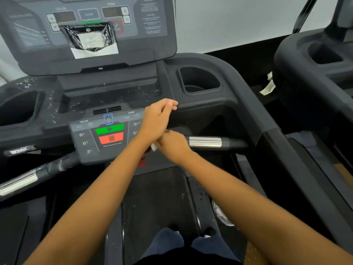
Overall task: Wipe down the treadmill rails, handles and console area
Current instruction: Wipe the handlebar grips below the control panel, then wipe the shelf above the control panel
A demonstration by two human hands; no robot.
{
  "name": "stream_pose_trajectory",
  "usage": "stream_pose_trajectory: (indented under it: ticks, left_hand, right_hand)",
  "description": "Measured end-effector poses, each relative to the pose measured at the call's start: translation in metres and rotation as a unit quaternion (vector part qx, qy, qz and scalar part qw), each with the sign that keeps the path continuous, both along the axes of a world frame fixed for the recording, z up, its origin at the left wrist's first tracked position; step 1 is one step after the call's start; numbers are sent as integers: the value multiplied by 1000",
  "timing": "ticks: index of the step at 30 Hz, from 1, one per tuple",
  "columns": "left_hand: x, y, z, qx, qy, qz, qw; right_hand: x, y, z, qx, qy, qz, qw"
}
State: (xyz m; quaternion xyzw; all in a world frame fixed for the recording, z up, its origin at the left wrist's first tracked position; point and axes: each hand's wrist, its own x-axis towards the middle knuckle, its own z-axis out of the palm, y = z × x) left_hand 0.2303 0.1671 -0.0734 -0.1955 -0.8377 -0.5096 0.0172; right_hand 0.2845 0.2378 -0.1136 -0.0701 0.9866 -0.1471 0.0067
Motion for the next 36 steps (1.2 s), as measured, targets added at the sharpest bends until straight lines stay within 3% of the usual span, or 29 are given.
stream_pose_trajectory:
  ticks: [4,7,9,12,14,17,20,23,27,30,32,33,34,36]
  left_hand:
    - [-10,-39,4,7,56,34,998]
    - [-17,-57,6,10,28,45,999]
    - [-19,-54,10,4,-14,20,1000]
    - [-21,-43,21,14,-82,-41,996]
    - [-24,-37,28,18,-106,-49,993]
    - [-36,-41,34,14,-79,27,996]
    - [-50,-54,38,39,-104,49,993]
    - [-59,-61,42,121,-159,57,978]
    - [-69,-61,44,212,-238,82,944]
    - [-80,-60,48,269,-240,127,924]
    - [-89,-58,52,268,-201,140,932]
    - [-93,-57,55,259,-170,143,940]
    - [-98,-55,57,238,-134,145,951]
    - [-107,-50,63,176,-77,137,972]
  right_hand:
    - [-1,66,-5,21,-11,-121,992]
    - [-19,79,18,-128,-6,-208,970]
    - [-39,67,44,-281,36,-236,929]
    - [-64,36,82,-408,50,-228,883]
    - [-77,17,96,-483,9,-223,847]
    - [-85,3,99,-615,-62,-207,758]
    - [-90,8,86,-665,-64,-157,727]
    - [-93,15,80,-706,-66,-150,688]
    - [-103,25,74,-767,-93,-161,615]
    - [-109,38,70,-807,-105,-179,553]
    - [-119,48,68,-799,-106,-234,544]
    - [-125,52,69,-780,-99,-270,556]
    - [-130,55,70,-748,-80,-299,587]
    - [-140,57,78,-675,-29,-277,683]
